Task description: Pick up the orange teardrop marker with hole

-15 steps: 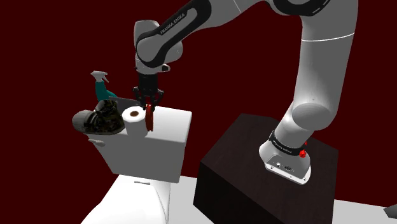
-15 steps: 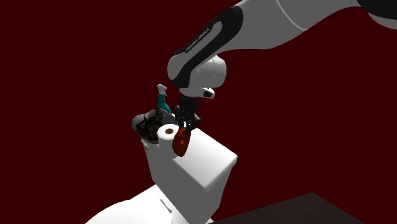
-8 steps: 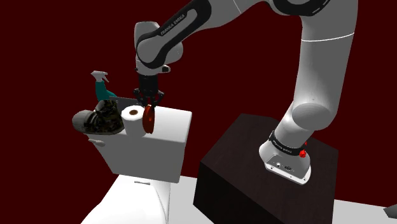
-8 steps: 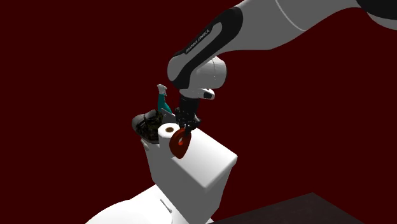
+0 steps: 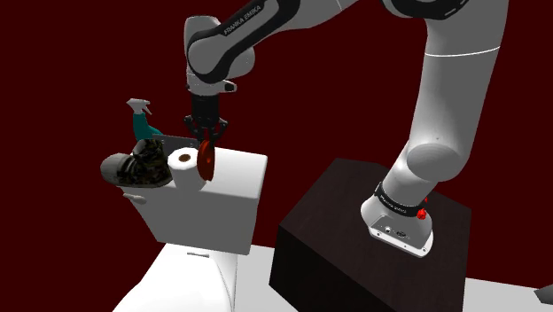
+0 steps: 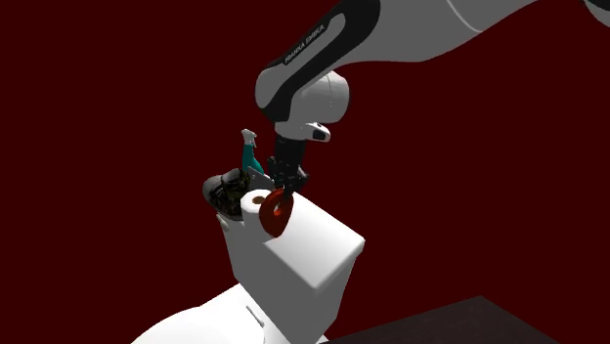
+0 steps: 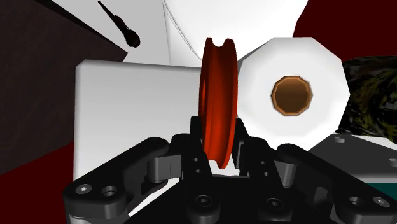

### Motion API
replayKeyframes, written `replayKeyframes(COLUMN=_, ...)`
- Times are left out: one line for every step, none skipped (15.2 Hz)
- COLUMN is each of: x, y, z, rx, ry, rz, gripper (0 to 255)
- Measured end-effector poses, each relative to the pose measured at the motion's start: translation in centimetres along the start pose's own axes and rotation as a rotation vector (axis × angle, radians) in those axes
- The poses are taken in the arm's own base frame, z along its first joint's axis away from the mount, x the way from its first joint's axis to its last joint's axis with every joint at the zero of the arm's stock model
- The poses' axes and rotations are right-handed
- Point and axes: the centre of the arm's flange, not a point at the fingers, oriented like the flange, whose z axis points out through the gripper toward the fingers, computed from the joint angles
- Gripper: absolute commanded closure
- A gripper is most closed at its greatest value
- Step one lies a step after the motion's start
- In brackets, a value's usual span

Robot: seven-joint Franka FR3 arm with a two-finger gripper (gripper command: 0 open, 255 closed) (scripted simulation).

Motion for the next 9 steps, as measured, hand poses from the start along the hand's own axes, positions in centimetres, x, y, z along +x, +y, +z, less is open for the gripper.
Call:
replayKeyframes(x=-0.2, y=0.0, z=-0.5, rx=0.0, ry=0.0, rz=0.0, gripper=255)
replayKeyframes(x=-0.3, y=0.0, z=-1.0, rx=0.0, ry=0.0, rz=0.0, gripper=255)
replayKeyframes(x=-0.4, y=0.1, z=-1.3, rx=0.0, ry=0.0, rz=0.0, gripper=255)
replayKeyframes(x=-0.5, y=0.0, z=-1.9, rx=0.0, ry=0.0, rz=0.0, gripper=255)
replayKeyframes(x=-0.6, y=0.0, z=-2.6, rx=0.0, ry=0.0, rz=0.0, gripper=255)
replayKeyframes(x=-0.8, y=0.0, z=-3.2, rx=0.0, ry=0.0, rz=0.0, gripper=255)
replayKeyframes(x=-1.0, y=0.1, z=-3.6, rx=0.0, ry=0.0, rz=0.0, gripper=255)
replayKeyframes(x=-1.1, y=0.1, z=-4.1, rx=0.0, ry=0.0, rz=0.0, gripper=255)
replayKeyframes(x=-1.1, y=0.0, z=-4.3, rx=0.0, ry=0.0, rz=0.0, gripper=255)
